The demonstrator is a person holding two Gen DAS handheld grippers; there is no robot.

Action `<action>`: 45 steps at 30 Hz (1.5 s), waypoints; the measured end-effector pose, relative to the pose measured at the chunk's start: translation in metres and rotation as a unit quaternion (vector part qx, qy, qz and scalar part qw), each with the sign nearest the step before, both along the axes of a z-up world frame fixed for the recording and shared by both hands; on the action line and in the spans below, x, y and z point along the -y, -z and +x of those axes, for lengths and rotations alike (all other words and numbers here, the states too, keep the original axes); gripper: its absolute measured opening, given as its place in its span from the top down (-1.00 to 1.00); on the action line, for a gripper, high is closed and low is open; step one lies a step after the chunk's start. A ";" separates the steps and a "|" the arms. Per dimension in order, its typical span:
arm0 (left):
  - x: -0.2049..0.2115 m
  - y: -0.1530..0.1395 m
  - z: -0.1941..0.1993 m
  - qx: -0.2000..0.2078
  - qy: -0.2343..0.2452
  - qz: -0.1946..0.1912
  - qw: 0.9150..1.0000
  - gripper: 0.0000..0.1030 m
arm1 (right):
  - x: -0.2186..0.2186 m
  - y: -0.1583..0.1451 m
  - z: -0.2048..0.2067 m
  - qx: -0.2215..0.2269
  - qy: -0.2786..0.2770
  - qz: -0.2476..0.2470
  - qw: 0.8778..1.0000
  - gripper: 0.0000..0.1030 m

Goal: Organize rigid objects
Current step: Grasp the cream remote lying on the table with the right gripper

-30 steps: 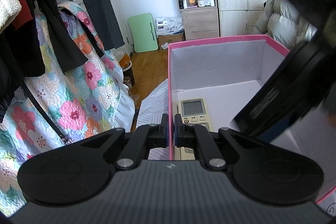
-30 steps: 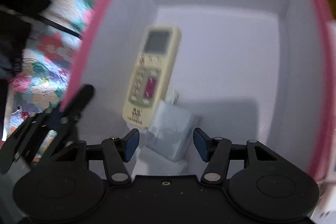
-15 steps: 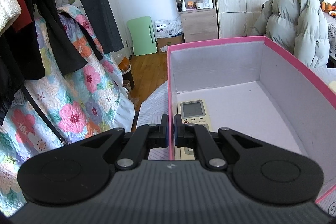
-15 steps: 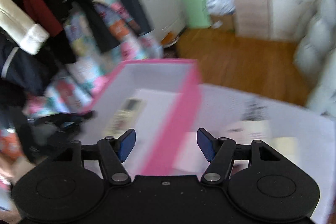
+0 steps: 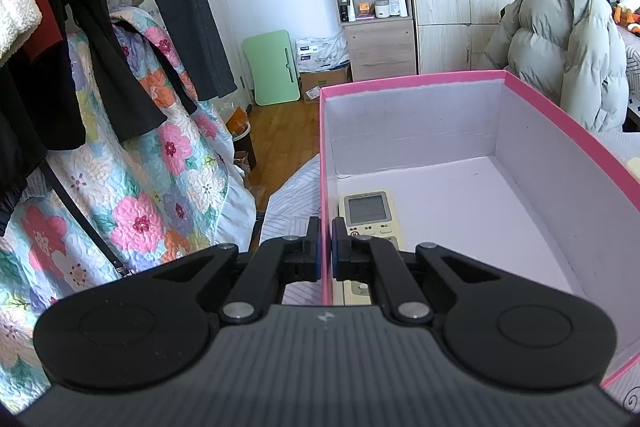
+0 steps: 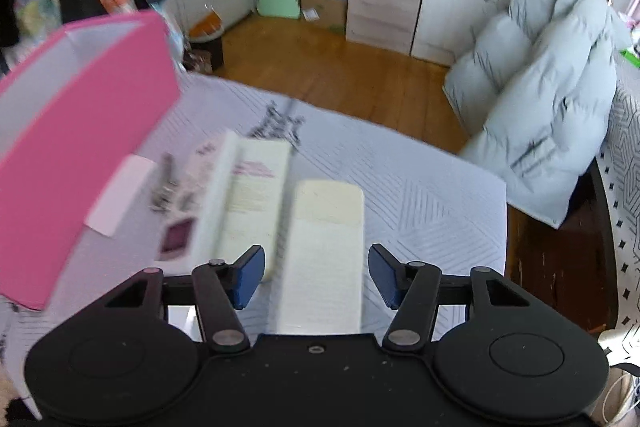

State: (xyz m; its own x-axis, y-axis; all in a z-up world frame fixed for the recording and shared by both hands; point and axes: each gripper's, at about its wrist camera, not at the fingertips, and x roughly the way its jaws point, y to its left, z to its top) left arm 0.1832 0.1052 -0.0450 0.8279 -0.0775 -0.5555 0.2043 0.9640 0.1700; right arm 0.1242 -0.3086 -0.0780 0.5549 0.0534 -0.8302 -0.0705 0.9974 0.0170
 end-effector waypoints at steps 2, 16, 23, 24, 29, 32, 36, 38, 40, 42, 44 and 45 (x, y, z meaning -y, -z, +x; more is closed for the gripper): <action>-0.001 0.000 0.000 0.000 -0.001 -0.001 1.000 0.93 | 0.003 0.011 0.002 -0.025 0.001 -0.005 1.000 -0.13; -0.002 0.002 0.000 0.005 -0.005 -0.011 1.000 0.93 | 0.014 0.028 0.024 -0.047 -0.015 0.031 0.998 -0.16; -0.002 0.002 0.001 0.005 -0.004 -0.011 1.000 0.93 | 0.010 0.022 0.016 -0.063 -0.002 0.041 0.997 -0.16; -0.003 0.002 0.001 0.005 -0.004 -0.012 1.000 0.93 | 0.009 0.025 0.019 -0.067 -0.002 0.037 0.997 -0.18; -0.004 0.002 0.001 0.005 -0.003 -0.010 1.000 0.93 | 0.012 0.027 0.040 -0.071 0.016 0.040 0.997 -0.19; -0.003 0.001 0.000 0.008 -0.005 -0.015 1.000 0.93 | 0.007 0.030 0.051 -0.060 0.016 0.017 0.998 -0.29; -0.004 0.001 0.000 0.009 -0.004 -0.017 1.000 0.93 | 0.008 0.026 0.053 -0.044 0.045 0.024 0.998 -0.13; -0.004 0.001 -0.001 0.010 -0.004 -0.018 1.000 0.94 | 0.004 0.018 0.044 -0.020 0.051 0.015 0.998 -0.13; -0.003 0.001 -0.001 0.011 -0.004 -0.016 1.000 0.94 | 0.001 0.003 0.033 0.002 0.055 0.017 0.998 -0.12; -0.004 0.001 0.000 0.013 -0.004 -0.015 1.000 0.94 | -0.002 -0.017 0.019 0.028 0.051 0.021 0.998 -0.12; -0.004 0.003 -0.001 0.013 -0.003 -0.017 1.000 0.94 | -0.009 -0.042 0.002 0.059 0.041 0.024 0.997 -0.12; -0.004 0.003 -0.001 0.013 -0.003 -0.016 1.000 0.94 | -0.013 -0.053 -0.005 0.074 0.035 0.024 0.996 -0.12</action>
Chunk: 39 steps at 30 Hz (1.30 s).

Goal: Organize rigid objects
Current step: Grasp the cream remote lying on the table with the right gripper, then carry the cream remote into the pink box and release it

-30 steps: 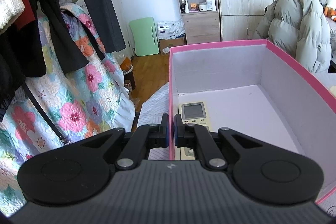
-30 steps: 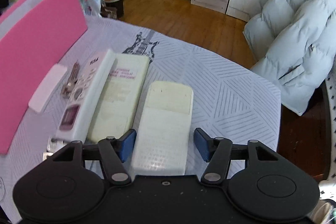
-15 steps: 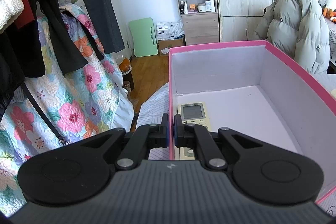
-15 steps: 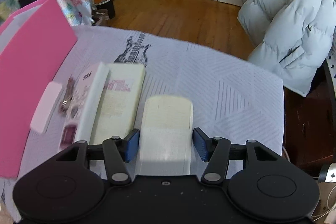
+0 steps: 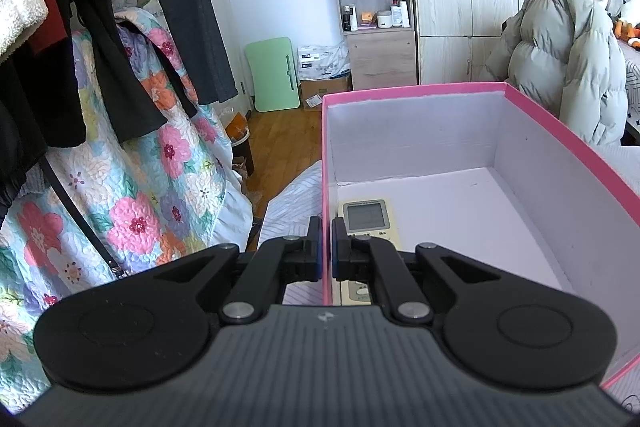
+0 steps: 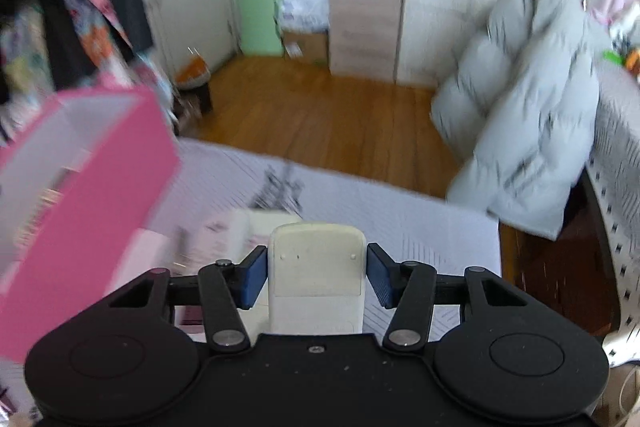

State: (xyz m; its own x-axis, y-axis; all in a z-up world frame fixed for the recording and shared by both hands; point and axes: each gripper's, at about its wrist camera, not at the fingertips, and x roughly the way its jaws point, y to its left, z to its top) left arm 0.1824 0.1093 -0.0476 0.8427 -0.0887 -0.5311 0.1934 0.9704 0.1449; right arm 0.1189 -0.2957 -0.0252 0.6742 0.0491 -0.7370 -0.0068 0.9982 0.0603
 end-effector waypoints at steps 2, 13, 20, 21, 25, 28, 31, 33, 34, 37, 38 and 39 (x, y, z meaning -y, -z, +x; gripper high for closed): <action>-0.001 0.000 0.000 0.000 0.000 0.001 1.000 0.94 | -0.009 -0.019 -0.013 0.024 -0.011 -0.004 1.000 -0.12; 0.000 0.000 0.001 -0.003 0.000 0.001 1.000 0.93 | -0.072 -0.096 -0.043 0.161 -0.086 -0.027 0.983 -0.12; 0.001 0.000 0.003 -0.009 -0.007 0.005 1.000 0.93 | -0.134 -0.115 -0.001 0.199 -0.186 0.042 0.961 -0.12; 0.001 0.000 0.003 -0.009 -0.006 0.006 1.000 0.93 | -0.146 -0.112 0.007 0.198 -0.199 0.050 0.958 -0.12; 0.002 0.001 0.001 -0.008 -0.003 0.011 1.000 0.93 | -0.188 -0.083 0.043 0.167 -0.233 0.087 0.954 -0.12; 0.001 0.001 0.001 -0.008 -0.001 0.009 1.000 0.93 | -0.208 -0.048 0.070 0.155 -0.242 0.096 0.953 -0.12; 0.001 0.001 0.001 -0.007 0.000 0.008 1.000 0.93 | -0.218 -0.016 0.083 0.132 -0.256 0.096 0.953 -0.12; 0.001 0.001 0.000 -0.005 0.000 0.008 1.000 0.93 | -0.215 -0.004 0.084 0.123 -0.260 0.103 0.952 -0.12; 0.001 0.001 0.000 -0.006 0.001 0.004 1.000 0.94 | -0.210 -0.004 0.082 0.120 -0.262 0.108 0.952 -0.12; 0.001 0.002 -0.001 -0.003 0.002 0.003 1.000 0.94 | -0.197 -0.008 0.078 0.093 -0.258 0.098 0.957 -0.12; 0.001 0.002 -0.002 0.000 0.002 0.002 1.000 0.94 | -0.194 -0.007 0.074 0.086 -0.261 0.084 0.958 -0.12; 0.001 0.002 -0.002 0.002 0.003 0.000 1.000 0.94 | -0.193 -0.004 0.072 0.080 -0.262 0.072 0.959 -0.12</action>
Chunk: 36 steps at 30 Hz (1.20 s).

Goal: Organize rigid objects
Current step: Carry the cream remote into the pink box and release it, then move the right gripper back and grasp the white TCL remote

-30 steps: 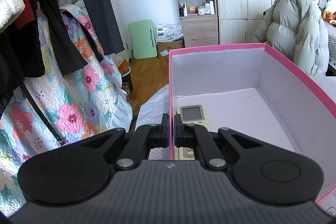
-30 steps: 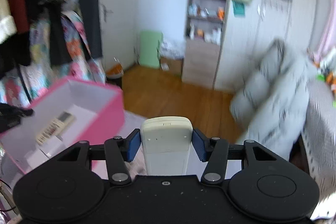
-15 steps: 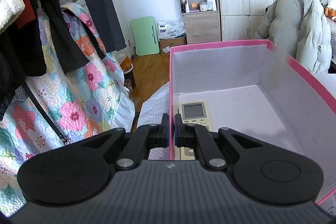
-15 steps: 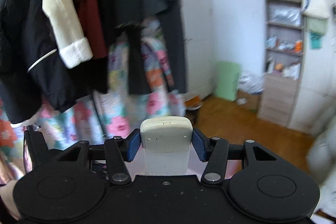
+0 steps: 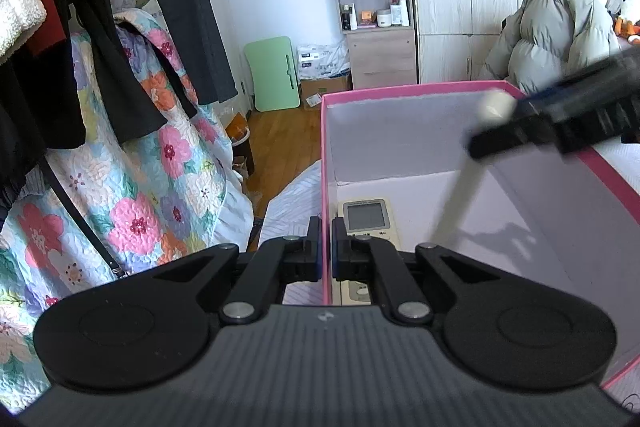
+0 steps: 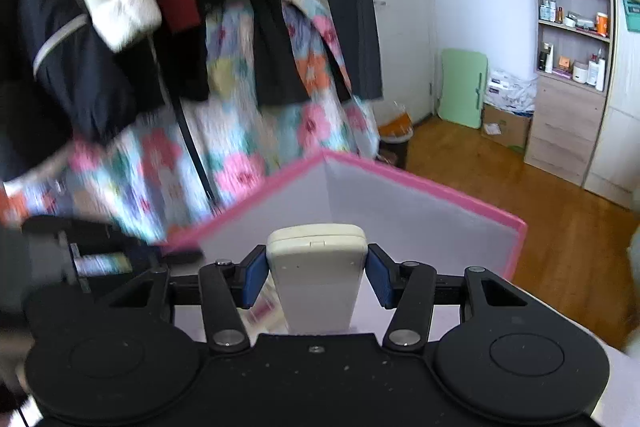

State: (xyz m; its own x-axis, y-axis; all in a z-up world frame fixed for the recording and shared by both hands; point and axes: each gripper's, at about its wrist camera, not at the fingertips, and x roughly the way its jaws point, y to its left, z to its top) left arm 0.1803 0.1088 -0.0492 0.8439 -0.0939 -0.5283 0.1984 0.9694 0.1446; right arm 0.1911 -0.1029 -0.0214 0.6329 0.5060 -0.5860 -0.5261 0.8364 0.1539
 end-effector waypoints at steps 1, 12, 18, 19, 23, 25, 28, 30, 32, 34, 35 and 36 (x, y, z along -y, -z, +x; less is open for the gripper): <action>0.000 0.000 0.000 0.001 0.000 -0.002 1.000 0.94 | 0.003 0.001 -0.005 0.002 -0.002 -0.002 1.000 -0.12; 0.000 0.000 0.000 0.001 -0.001 -0.004 1.000 0.94 | -0.018 0.016 -0.044 -0.035 0.000 -0.100 0.994 -0.13; -0.001 -0.003 0.001 0.001 0.000 -0.005 1.000 0.93 | -0.032 0.026 -0.037 -0.029 0.029 -0.168 0.985 -0.12; 0.000 -0.003 0.000 0.001 0.000 -0.003 1.000 0.93 | -0.036 0.026 -0.039 -0.024 0.030 -0.184 0.982 -0.14; 0.000 -0.002 0.000 0.002 0.000 -0.002 1.000 0.93 | -0.029 0.011 -0.052 -0.008 0.026 -0.147 0.989 -0.35; -0.001 -0.003 0.000 0.001 0.000 -0.003 1.000 0.93 | -0.019 0.000 -0.060 0.005 0.035 -0.124 0.992 -0.35; -0.001 -0.003 0.000 0.001 0.001 -0.004 1.000 0.93 | 0.006 -0.017 -0.075 0.028 0.063 -0.081 0.994 -0.36; -0.001 -0.003 0.000 0.001 0.001 -0.003 1.000 0.93 | 0.029 -0.025 -0.083 0.029 0.084 -0.052 0.995 -0.51; -0.001 -0.003 0.000 0.001 0.001 -0.004 1.000 0.93 | 0.053 -0.029 -0.087 0.018 0.104 -0.029 0.994 -0.57; -0.001 -0.003 0.000 0.001 0.001 -0.004 1.000 0.93 | 0.077 -0.026 -0.091 0.000 0.133 -0.023 0.991 -0.57; -0.001 -0.003 0.000 0.001 0.001 -0.003 1.000 0.93 | 0.087 -0.023 -0.093 -0.006 0.149 -0.025 0.989 -0.57; -0.001 -0.003 0.000 0.001 0.001 -0.004 1.000 0.93 | 0.095 -0.020 -0.094 -0.011 0.163 -0.030 0.986 -0.57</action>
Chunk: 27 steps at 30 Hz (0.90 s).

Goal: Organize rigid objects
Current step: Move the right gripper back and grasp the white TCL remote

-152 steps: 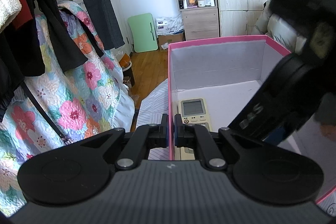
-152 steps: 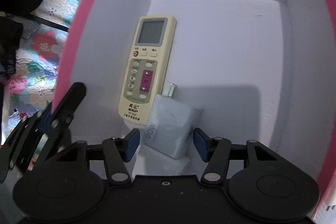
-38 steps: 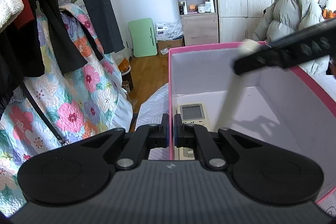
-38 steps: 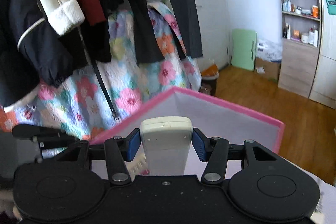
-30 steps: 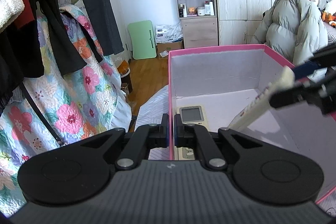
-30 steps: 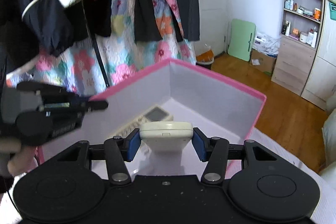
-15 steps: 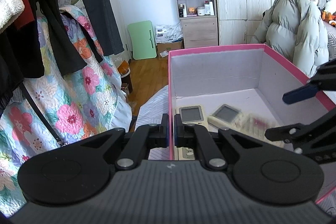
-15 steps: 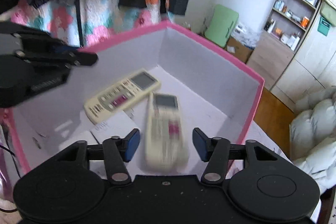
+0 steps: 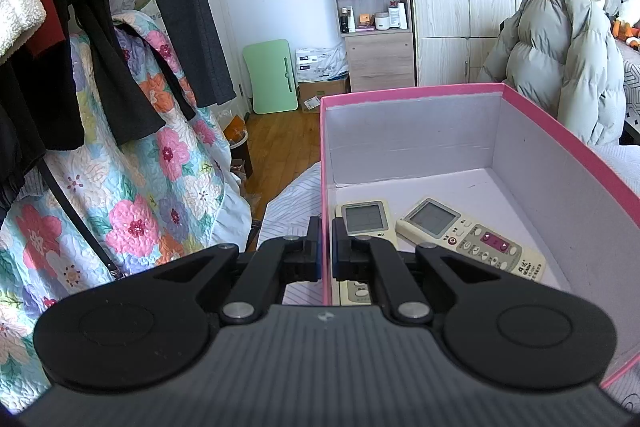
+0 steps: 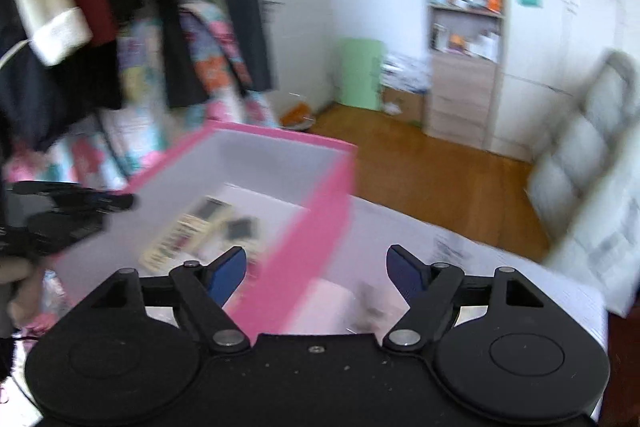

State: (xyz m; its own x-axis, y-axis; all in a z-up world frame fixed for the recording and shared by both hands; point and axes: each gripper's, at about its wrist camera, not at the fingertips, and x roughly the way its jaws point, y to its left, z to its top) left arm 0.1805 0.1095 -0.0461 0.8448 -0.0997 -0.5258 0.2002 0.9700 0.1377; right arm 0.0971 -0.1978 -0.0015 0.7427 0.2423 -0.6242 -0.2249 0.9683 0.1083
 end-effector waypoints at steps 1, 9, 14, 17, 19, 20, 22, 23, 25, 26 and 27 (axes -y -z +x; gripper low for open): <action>0.000 0.000 0.000 0.000 0.000 -0.001 1.000 0.93 | 0.010 0.005 -0.003 -0.008 0.015 -0.006 1.000 -0.56; 0.004 -0.002 0.001 0.002 -0.004 0.016 1.000 0.93 | 0.062 0.046 -0.009 -0.086 0.083 0.041 0.992 -0.39; 0.004 -0.002 0.003 -0.002 -0.005 0.014 1.000 0.93 | 0.061 0.065 0.002 -0.104 0.071 0.069 0.990 -0.30; 0.003 -0.003 0.002 -0.002 -0.004 0.011 1.000 0.93 | 0.040 0.073 0.010 -0.100 0.063 0.018 0.993 -0.30; 0.004 -0.002 0.002 -0.002 -0.003 0.009 1.000 0.93 | 0.022 0.078 0.011 -0.093 0.048 -0.039 0.994 -0.26; 0.005 -0.002 0.001 -0.002 -0.003 0.008 1.000 0.93 | 0.015 0.080 0.012 -0.088 0.046 -0.065 0.993 -0.25; 0.005 -0.002 0.001 -0.002 -0.003 0.012 1.000 0.93 | 0.004 0.088 0.017 -0.092 0.040 -0.100 0.990 -0.24; 0.005 -0.003 0.001 -0.002 -0.003 0.013 1.000 0.93 | 0.001 0.093 0.022 -0.097 0.038 -0.110 0.988 -0.24; 0.005 -0.003 0.001 -0.002 -0.002 0.010 1.000 0.93 | -0.002 0.098 0.027 -0.089 0.041 -0.125 0.987 -0.26; 0.005 -0.003 0.002 -0.002 -0.002 0.010 1.000 0.93 | -0.003 0.099 0.028 -0.087 0.044 -0.133 0.986 -0.22; 0.005 -0.003 0.002 -0.002 -0.002 0.011 1.000 0.93 | -0.004 0.098 0.030 -0.089 0.047 -0.141 0.985 -0.19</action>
